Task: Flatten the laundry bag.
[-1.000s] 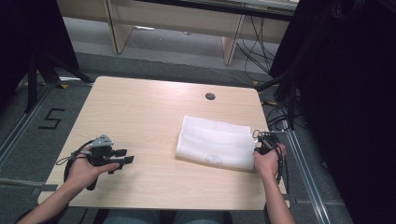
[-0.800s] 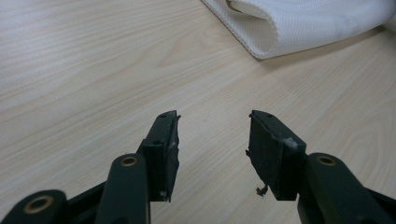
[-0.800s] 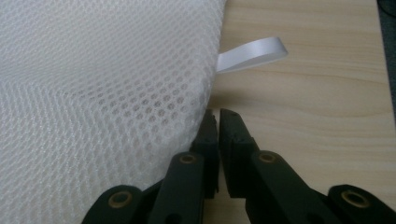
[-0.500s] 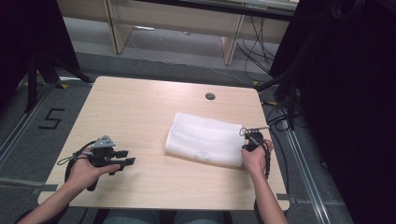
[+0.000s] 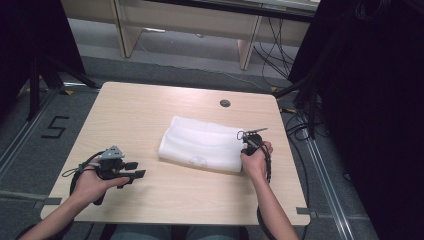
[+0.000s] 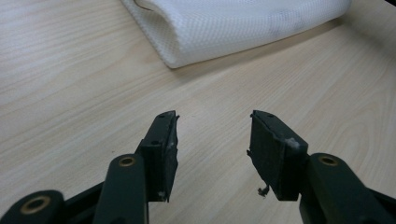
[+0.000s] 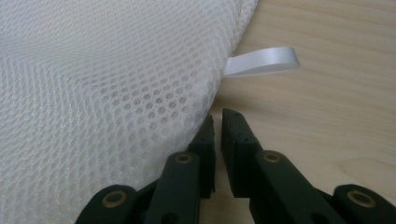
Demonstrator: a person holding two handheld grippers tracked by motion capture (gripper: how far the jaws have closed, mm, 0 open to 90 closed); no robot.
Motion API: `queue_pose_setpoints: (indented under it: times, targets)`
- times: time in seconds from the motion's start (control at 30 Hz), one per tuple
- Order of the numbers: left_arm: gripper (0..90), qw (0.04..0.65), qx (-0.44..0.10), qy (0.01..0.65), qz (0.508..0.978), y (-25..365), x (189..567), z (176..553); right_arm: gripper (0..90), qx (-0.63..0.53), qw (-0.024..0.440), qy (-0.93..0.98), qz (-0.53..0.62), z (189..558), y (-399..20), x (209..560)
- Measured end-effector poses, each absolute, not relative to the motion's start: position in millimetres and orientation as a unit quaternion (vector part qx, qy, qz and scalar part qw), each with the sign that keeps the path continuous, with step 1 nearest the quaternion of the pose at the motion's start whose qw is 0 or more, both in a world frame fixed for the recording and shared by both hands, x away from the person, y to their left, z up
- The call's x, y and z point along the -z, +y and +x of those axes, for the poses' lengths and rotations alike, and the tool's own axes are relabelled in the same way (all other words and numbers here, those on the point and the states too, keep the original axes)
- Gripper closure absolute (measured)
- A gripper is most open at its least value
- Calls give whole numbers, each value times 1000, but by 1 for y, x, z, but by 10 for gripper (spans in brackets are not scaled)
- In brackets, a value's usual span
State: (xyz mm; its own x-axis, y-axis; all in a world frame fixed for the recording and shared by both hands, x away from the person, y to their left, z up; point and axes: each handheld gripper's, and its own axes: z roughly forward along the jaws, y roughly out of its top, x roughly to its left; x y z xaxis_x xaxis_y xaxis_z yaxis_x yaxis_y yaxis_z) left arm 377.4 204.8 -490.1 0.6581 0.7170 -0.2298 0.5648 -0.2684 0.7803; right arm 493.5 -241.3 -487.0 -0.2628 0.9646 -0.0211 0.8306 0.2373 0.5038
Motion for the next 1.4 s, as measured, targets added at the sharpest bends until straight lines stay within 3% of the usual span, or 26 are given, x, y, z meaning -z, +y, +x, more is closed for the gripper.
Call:
queue_pose_setpoints:
  times: [0.2,0.47,0.73,0.87,0.97,1.13,1.4]
  targets:
    - [504,451,-84,402,792,205,490,377,816,-207,164,783,564,499,-222,483]
    - [503,450,-87,403,792,204,489,377,778,-212,193,752,594,502,-246,456]
    - [499,450,-84,398,795,204,490,377,615,-259,191,752,575,513,-232,444]
    - [496,451,-86,396,795,203,490,377,510,-265,178,761,565,529,-222,453]
    - [494,452,-84,394,796,202,490,377,481,-255,177,765,565,538,-219,461]
    - [493,449,-82,391,799,201,491,379,489,-238,174,775,559,547,-216,470]
    - [490,450,-79,388,800,201,491,379,674,-215,177,804,525,549,-206,484]
